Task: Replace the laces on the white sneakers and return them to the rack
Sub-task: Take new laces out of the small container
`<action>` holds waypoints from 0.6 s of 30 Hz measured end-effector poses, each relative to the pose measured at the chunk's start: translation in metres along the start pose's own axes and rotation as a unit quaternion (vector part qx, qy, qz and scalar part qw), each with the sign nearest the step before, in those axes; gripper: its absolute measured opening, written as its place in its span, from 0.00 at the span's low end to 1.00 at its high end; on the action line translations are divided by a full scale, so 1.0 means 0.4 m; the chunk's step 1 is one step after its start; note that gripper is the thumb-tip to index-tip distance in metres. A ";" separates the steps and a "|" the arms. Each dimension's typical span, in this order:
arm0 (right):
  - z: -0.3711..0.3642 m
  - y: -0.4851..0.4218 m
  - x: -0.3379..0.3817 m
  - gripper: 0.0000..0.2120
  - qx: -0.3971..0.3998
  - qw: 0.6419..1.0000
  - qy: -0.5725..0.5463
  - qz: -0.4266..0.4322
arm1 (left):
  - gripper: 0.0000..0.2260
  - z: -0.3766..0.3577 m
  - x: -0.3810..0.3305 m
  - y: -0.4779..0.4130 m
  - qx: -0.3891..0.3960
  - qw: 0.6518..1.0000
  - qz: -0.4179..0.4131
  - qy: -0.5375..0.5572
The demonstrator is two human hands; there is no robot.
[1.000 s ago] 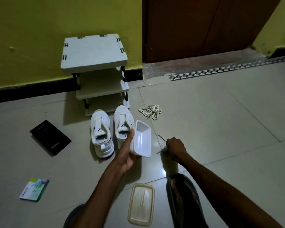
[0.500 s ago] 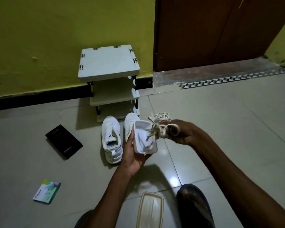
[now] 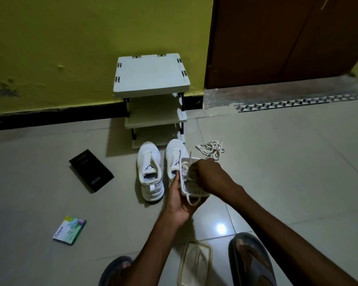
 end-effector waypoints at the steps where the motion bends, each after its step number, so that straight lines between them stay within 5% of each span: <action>1: -0.001 0.006 0.008 0.07 -0.020 0.999 0.020 0.013 | 0.21 -0.005 0.002 0.005 0.001 1.000 0.002 -0.005; 5: -0.022 0.011 0.009 0.08 -0.080 0.994 0.060 0.047 | 0.20 -0.009 0.009 0.025 -0.004 1.000 -0.006 -0.019; 11: 0.057 0.021 -0.041 0.07 -0.069 0.983 -0.167 0.024 | 0.21 0.012 -0.021 0.030 0.001 0.999 -0.002 0.043; 16: 0.061 0.068 0.029 0.19 0.000 0.993 -0.015 0.121 | 0.23 0.003 -0.065 0.027 0.005 0.997 -0.036 0.067; 18: 0.036 0.081 0.058 0.16 -0.014 0.992 0.006 0.127 | 0.22 0.004 -0.069 0.020 -0.004 0.998 -0.045 0.040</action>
Point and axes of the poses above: each hand's wrist, its own y-axis away from the middle knuckle, its own z-axis out of the back of the hand, x = y × z, the point moved 5 cm from there along -y, towards the middle knuckle
